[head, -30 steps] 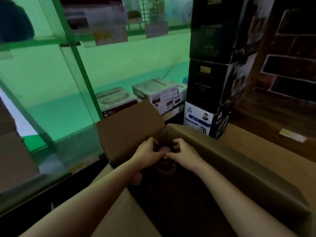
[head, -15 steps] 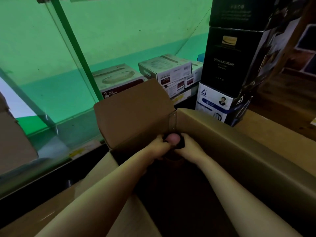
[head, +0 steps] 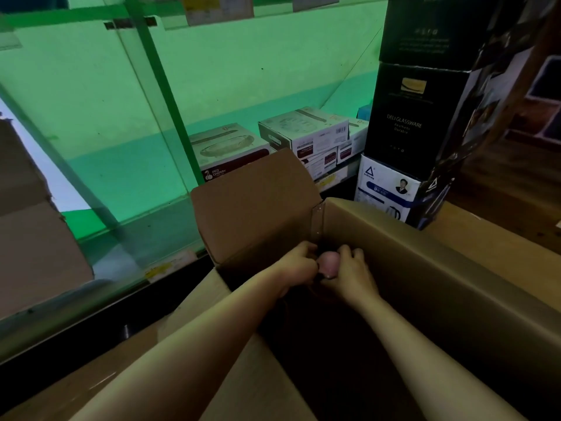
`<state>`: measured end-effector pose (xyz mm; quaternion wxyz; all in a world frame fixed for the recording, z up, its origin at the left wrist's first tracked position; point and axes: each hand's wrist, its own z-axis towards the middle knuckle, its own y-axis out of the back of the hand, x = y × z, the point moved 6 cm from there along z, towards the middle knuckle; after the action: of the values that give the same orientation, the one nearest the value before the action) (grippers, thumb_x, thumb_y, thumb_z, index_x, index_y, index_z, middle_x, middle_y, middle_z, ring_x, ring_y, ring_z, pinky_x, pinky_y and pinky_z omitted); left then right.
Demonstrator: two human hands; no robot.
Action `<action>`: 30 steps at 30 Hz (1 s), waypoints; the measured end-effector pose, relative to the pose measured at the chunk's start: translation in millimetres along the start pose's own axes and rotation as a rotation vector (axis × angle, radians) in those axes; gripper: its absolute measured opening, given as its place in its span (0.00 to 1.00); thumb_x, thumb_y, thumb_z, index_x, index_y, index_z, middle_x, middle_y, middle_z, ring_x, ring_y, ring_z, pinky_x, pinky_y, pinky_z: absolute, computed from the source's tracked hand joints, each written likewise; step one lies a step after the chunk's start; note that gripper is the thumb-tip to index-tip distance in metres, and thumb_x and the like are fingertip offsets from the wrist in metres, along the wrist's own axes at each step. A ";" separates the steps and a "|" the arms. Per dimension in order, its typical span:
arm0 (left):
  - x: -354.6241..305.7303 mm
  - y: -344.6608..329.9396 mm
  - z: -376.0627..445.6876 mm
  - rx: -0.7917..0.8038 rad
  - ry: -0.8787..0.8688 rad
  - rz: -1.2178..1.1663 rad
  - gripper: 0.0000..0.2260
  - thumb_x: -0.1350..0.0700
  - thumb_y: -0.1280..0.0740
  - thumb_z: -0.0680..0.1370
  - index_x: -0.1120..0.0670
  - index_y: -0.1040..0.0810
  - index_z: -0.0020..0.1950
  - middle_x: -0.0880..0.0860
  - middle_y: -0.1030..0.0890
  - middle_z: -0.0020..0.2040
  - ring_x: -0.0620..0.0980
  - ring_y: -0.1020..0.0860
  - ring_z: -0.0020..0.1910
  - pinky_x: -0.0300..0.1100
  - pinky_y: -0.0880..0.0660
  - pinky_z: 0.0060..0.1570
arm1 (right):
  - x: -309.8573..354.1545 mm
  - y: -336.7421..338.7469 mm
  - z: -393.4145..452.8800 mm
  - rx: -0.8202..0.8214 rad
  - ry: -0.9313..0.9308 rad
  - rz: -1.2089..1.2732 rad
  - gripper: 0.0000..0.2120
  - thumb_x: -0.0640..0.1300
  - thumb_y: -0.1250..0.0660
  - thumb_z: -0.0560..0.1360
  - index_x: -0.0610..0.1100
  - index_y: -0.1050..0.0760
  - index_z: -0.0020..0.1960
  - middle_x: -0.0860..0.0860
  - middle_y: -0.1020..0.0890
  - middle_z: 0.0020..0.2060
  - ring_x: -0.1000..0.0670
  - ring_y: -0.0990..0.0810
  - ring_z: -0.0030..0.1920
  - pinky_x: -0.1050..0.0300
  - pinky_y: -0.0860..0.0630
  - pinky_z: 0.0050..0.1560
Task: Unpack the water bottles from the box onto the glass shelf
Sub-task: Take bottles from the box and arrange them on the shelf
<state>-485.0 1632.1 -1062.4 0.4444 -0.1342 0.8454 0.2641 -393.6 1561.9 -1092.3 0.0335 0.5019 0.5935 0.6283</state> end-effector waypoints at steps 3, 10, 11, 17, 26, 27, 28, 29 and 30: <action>-18.5 12.4 -12.9 -0.030 -0.112 0.051 0.27 0.70 0.43 0.73 0.54 0.36 0.72 0.55 0.28 0.67 0.53 0.28 0.63 0.42 0.27 0.54 | 15.1 26.0 -9.1 -0.035 0.044 0.179 0.29 0.45 0.26 0.68 0.43 0.37 0.62 0.44 0.27 0.59 0.43 0.24 0.58 0.50 0.25 0.53; -74.8 56.3 -74.1 0.032 -0.471 -0.187 0.27 0.71 0.27 0.65 0.56 0.27 0.62 0.55 0.19 0.56 0.50 0.20 0.54 0.43 0.23 0.57 | 116.6 113.0 -55.4 -0.262 0.316 0.356 0.24 0.48 0.24 0.65 0.47 0.34 0.54 0.51 0.25 0.49 0.49 0.25 0.50 0.52 0.25 0.49; -84.3 66.5 -87.2 0.056 -0.512 -0.239 0.25 0.72 0.28 0.66 0.56 0.26 0.60 0.55 0.18 0.53 0.51 0.19 0.52 0.44 0.22 0.55 | 135.5 122.0 -64.4 -0.262 0.356 0.380 0.25 0.48 0.24 0.65 0.47 0.33 0.55 0.51 0.24 0.50 0.49 0.24 0.51 0.50 0.24 0.51; -124.2 154.2 -182.8 -0.067 -0.658 -0.142 0.13 0.65 0.31 0.73 0.50 0.24 0.52 0.49 0.18 0.45 0.36 0.19 0.36 0.28 0.24 0.35 | 252.2 153.4 -123.5 -0.256 0.566 0.401 0.26 0.55 0.24 0.64 0.51 0.33 0.55 0.54 0.23 0.49 0.51 0.24 0.53 0.52 0.24 0.55; -123.2 314.4 -348.4 -0.430 -0.711 0.058 0.13 0.38 0.31 0.67 0.44 0.22 0.43 0.46 0.18 0.44 0.46 0.21 0.43 0.44 0.25 0.44 | 440.6 145.6 -223.7 -0.107 0.933 0.524 0.19 0.56 0.27 0.65 0.51 0.25 0.52 0.53 0.17 0.47 0.54 0.19 0.48 0.55 0.23 0.54; -122.2 331.6 -365.1 -0.457 -0.726 0.063 0.12 0.38 0.31 0.68 0.44 0.22 0.44 0.45 0.18 0.44 0.44 0.20 0.42 0.41 0.23 0.44 | 461.9 143.0 -235.2 -0.094 0.972 0.521 0.17 0.55 0.28 0.67 0.51 0.25 0.53 0.52 0.17 0.47 0.54 0.19 0.48 0.53 0.23 0.54; -119.6 350.3 -383.8 -0.483 -0.739 0.060 0.10 0.40 0.31 0.71 0.45 0.22 0.44 0.45 0.18 0.43 0.42 0.19 0.41 0.39 0.22 0.43 | 486.4 139.3 -247.4 -0.079 1.020 0.524 0.16 0.54 0.29 0.68 0.51 0.26 0.54 0.50 0.17 0.48 0.52 0.19 0.49 0.51 0.22 0.55; -115.6 370.4 -401.2 -0.505 -0.748 0.041 0.08 0.43 0.32 0.73 0.46 0.22 0.44 0.45 0.17 0.42 0.42 0.19 0.40 0.37 0.22 0.41 | 510.7 135.4 -259.2 -0.062 1.061 0.527 0.16 0.54 0.30 0.70 0.50 0.26 0.55 0.48 0.17 0.50 0.50 0.18 0.50 0.49 0.22 0.55; -111.6 388.4 -420.2 -0.535 -0.747 0.009 0.06 0.46 0.33 0.74 0.47 0.22 0.44 0.45 0.17 0.41 0.41 0.19 0.38 0.35 0.22 0.37 | 534.3 131.1 -271.5 -0.037 1.098 0.540 0.16 0.54 0.30 0.71 0.50 0.26 0.55 0.47 0.17 0.51 0.48 0.18 0.51 0.48 0.22 0.54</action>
<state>-886.8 1713.7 -647.9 0.6673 -0.1359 0.5300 0.5053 -766.9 1671.0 -617.9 -0.4289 0.2366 0.3649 0.7918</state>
